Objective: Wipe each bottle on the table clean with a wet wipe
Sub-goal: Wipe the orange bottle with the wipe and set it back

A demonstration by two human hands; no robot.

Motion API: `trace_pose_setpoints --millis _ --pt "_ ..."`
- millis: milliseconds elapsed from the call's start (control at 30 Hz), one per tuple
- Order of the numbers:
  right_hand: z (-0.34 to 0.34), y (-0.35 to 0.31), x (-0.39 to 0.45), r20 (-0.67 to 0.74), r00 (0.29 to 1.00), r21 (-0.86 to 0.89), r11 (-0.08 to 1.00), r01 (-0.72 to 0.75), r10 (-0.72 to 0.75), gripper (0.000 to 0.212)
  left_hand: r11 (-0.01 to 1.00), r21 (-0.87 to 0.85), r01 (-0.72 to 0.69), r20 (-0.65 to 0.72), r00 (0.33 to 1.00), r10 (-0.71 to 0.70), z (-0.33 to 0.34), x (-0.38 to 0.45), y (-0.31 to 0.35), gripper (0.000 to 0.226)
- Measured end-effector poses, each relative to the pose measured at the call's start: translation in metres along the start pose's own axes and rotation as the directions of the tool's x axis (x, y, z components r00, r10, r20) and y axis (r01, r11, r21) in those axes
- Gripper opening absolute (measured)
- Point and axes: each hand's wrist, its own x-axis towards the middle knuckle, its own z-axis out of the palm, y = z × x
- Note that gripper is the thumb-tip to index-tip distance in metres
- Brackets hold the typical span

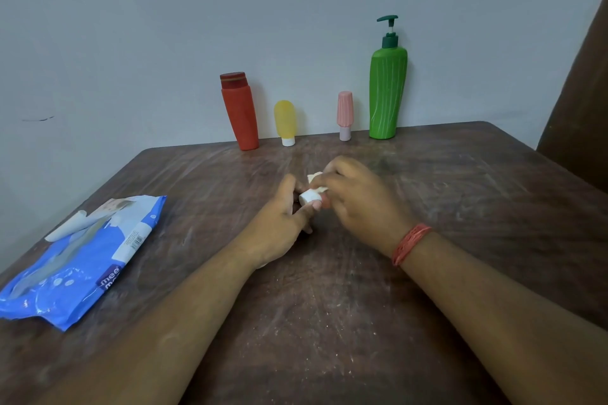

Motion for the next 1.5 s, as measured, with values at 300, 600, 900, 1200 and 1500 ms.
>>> trace_pose_setpoints --millis 300,600,900,1200,1500 --pt "-0.001 0.002 -0.001 -0.036 0.998 0.024 0.999 -0.046 0.047 0.026 0.999 0.033 -0.009 -0.006 1.0 0.009 0.001 0.0 0.002 0.019" --pt "-0.006 0.032 0.0 -0.032 0.964 -0.059 0.963 -0.265 0.263 0.027 0.996 0.084 0.02 -0.008 1.0 -0.019 0.002 0.0 0.005 0.015" --pt "-0.003 0.025 0.001 -0.025 0.983 0.012 0.983 -0.183 0.183 0.026 0.997 0.061 0.048 -0.007 0.999 -0.048 0.002 0.0 0.004 0.013" --pt "0.0 0.002 0.0 0.02 0.999 -0.003 0.999 0.041 -0.041 0.024 0.994 -0.047 0.102 -0.042 0.994 -0.104 0.0 0.001 0.001 0.014" --pt "-0.009 0.032 0.0 -0.125 0.954 0.047 0.962 -0.27 0.274 0.024 0.965 -0.237 0.115 -0.023 0.992 -0.124 -0.002 0.003 0.001 0.01"
